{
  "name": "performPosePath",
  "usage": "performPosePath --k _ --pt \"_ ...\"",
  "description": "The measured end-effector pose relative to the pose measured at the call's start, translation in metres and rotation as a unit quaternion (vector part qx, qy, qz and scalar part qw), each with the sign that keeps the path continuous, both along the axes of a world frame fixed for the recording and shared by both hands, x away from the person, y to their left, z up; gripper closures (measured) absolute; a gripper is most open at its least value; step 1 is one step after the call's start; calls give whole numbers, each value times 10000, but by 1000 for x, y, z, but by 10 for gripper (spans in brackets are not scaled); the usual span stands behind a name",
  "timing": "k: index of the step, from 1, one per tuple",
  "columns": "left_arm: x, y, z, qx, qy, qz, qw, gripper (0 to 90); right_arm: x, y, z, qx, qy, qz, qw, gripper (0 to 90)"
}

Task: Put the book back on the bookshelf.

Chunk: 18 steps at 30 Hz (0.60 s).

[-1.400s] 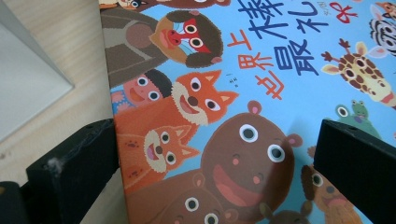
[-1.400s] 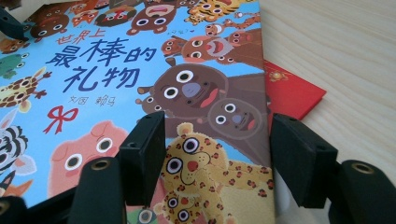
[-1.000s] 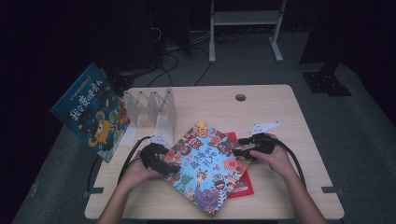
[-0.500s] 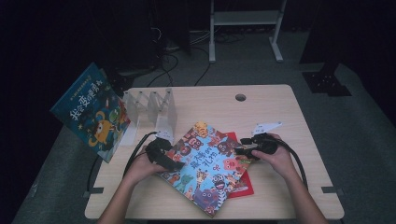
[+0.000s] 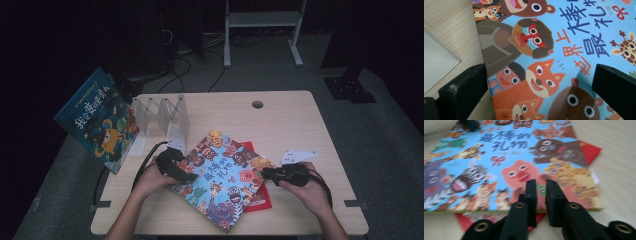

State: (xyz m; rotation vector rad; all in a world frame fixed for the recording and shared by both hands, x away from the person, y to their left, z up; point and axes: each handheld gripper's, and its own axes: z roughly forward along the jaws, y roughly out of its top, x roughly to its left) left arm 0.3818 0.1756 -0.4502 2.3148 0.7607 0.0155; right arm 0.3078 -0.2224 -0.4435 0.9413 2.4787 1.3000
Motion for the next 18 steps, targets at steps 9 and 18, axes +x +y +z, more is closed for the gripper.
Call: performPosePath --k 9,18 --pt "1 1 0 18 26 -34 10000 0 -33 13 -13 -16 183 206 9996 875" --pt "5 2 -2 -100 173 -70 9998 0 -34 17 -18 -66 228 203 9995 889"
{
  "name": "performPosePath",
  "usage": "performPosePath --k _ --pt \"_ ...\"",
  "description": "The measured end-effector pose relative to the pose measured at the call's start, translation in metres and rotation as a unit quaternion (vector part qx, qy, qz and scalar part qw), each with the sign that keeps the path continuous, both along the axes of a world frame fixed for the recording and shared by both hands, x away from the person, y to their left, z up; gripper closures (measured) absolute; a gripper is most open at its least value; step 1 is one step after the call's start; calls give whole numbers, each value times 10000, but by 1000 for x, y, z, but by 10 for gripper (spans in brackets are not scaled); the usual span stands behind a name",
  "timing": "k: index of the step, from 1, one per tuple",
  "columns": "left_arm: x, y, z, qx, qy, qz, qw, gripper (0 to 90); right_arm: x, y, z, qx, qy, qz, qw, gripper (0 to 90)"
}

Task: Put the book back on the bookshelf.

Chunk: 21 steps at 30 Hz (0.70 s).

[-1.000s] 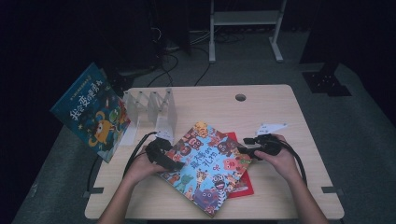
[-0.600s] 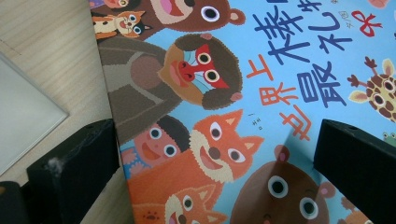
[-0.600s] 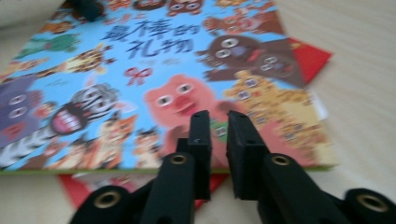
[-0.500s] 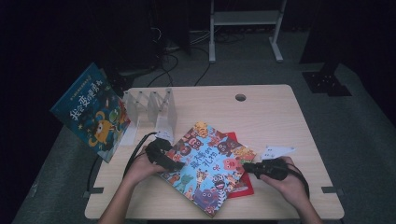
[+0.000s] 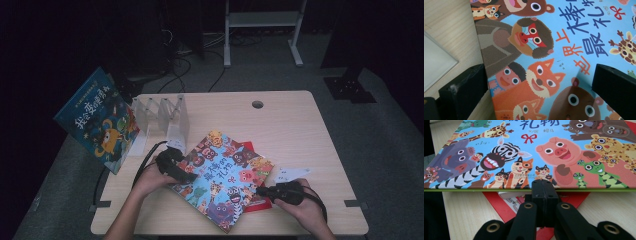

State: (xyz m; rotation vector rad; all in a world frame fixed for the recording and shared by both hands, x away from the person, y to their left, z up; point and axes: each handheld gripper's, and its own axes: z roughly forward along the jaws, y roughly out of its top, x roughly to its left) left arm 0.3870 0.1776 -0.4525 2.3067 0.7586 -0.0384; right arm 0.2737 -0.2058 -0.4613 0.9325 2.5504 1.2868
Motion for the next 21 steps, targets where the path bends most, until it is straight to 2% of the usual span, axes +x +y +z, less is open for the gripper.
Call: performPosePath --k 5,11,16,21 --pt "5 2 -4 -144 249 -28 9996 0 0 0 0 -11 13 6 10000 890" --pt "9 1 -8 -261 439 -58 9987 0 0 0 -1 -24 -3 6 10000 889" --pt "8 0 -4 -160 530 -23 9985 0 0 1 -1 -42 4 -24 10000 890" --pt "9 2 -2 -202 649 45 9977 8 -1 2 0 -72 11 -59 10000 890"
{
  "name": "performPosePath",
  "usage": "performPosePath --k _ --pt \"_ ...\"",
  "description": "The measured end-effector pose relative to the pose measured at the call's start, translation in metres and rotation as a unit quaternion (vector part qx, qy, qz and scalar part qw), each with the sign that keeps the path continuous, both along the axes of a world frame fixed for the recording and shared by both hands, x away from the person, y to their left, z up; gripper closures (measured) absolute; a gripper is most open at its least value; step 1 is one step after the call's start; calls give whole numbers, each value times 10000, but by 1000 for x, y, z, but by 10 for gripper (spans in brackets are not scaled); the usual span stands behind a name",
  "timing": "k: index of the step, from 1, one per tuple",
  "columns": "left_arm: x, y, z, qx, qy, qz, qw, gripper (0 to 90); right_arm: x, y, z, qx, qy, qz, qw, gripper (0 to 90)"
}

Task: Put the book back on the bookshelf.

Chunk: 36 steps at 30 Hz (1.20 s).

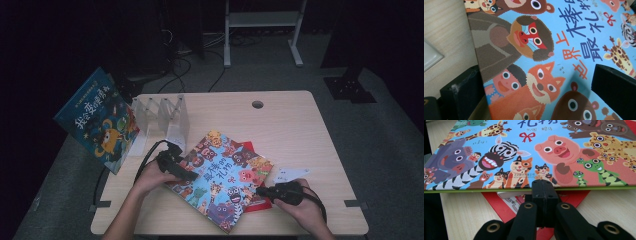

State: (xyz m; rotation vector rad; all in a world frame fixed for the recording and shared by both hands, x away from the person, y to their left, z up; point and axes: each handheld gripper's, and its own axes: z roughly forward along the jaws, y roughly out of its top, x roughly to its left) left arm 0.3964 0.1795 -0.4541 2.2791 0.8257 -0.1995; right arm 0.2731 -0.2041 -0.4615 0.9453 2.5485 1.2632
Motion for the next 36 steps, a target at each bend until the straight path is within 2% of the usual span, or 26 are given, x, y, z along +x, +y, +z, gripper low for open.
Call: performPosePath --k 3,9,12,14,19,22,26,28,33,36 --pt "0 1 4 -57 41 62 10000 33 0 1 0 -21 -11 -12 10000 891" --pt "-3 2 21 -155 -88 94 9998 43 0 -1 -1 56 36 -39 10000 893" --pt "-5 1 28 -26 -187 8 9998 50 1 -1 -1 99 57 -34 9999 893" --pt "-4 2 33 -58 -162 -23 9998 62 1 -2 -2 122 61 -28 9999 892" --pt "-4 3 50 -70 -279 -142 9995 111 2 -3 -3 131 50 -2 9999 892" --pt "-2 4 60 -161 -275 -192 9993 145 2 -4 -3 190 82 -4 9998 892" --pt "0 4 66 -156 -365 -145 9991 148 5 -3 -5 302 69 13 9995 893" --pt "1 7 67 -272 -357 -83 9990 149 6 0 -5 332 74 15 9994 893" --pt "3 12 77 -393 -432 -54 9983 170 10 5 -5 306 32 71 9995 893" --pt "6 15 83 -372 -455 -80 9982 206 14 9 -5 277 50 105 9995 892"
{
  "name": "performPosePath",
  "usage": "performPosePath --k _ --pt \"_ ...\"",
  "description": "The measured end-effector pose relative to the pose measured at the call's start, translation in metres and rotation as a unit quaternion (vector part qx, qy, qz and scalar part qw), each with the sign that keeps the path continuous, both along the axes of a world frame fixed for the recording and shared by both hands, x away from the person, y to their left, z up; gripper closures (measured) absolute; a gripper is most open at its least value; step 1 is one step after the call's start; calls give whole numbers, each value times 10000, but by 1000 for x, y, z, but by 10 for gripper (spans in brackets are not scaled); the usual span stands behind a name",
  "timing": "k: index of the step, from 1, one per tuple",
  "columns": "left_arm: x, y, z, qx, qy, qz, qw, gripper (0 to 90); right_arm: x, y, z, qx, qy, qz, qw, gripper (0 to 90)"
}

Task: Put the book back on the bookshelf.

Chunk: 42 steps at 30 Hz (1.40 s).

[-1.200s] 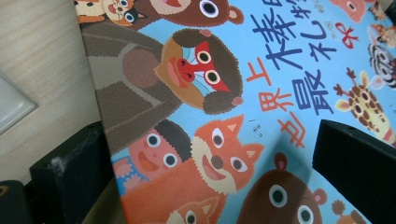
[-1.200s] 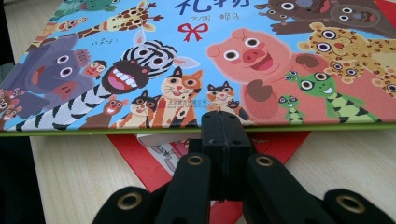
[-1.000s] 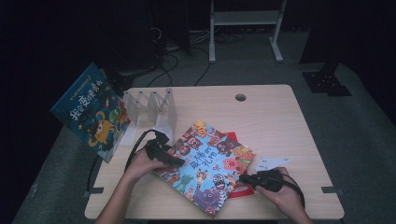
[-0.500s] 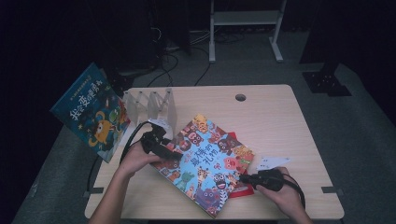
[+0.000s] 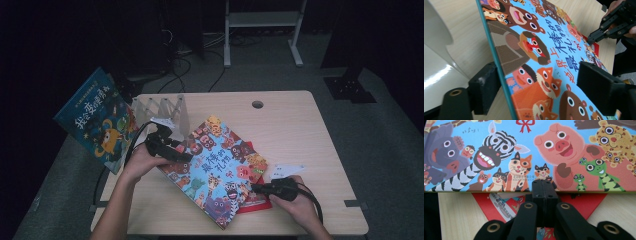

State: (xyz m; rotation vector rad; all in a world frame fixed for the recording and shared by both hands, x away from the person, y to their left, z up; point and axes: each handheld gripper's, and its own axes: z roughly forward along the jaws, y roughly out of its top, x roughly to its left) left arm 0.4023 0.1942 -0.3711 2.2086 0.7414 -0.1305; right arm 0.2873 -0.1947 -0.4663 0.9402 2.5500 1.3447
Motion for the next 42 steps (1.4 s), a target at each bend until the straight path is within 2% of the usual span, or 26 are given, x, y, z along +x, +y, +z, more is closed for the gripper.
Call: performPosePath --k 7,9,11,12,13,16,22,26,29,35,39,41,42 --pt "6 -1 12 123 27 43 9999 232 6 6 0 -44 11 55 10000 893" --pt "8 -2 17 235 79 78 9997 274 7 7 0 -57 5 74 10000 892" --pt "9 -2 19 224 116 90 9996 303 8 7 0 -60 2 84 9999 892" --pt "10 -2 21 197 156 55 9997 343 8 7 0 -95 -3 74 9999 892" --pt "10 -4 23 141 228 -38 9996 400 8 7 -2 -252 -58 -8 9997 892" --pt "10 -11 29 138 255 -186 9994 437 10 8 -5 -225 -94 9 9997 892" --pt "20 -21 33 187 399 -151 9989 452 11 11 -5 -214 -84 10 9997 893" --pt "25 -28 39 198 456 -250 9985 478 12 11 -6 -195 -71 50 9998 893" --pt "27 -33 46 127 516 -344 9980 534 12 12 -6 -206 -110 66 9997 894" --pt "31 -48 61 347 506 -424 9972 580 12 13 -9 -272 -152 120 9994 893" --pt "32 -59 60 425 694 -640 9946 623 13 13 -9 -251 -141 121 9995 894" --pt "32 -68 59 583 768 -762 9924 637 13 13 -9 -255 -150 126 9995 893" --pt "32 -68 59 583 768 -762 9924 642 13 13 -9 -255 -150 126 9995 893"
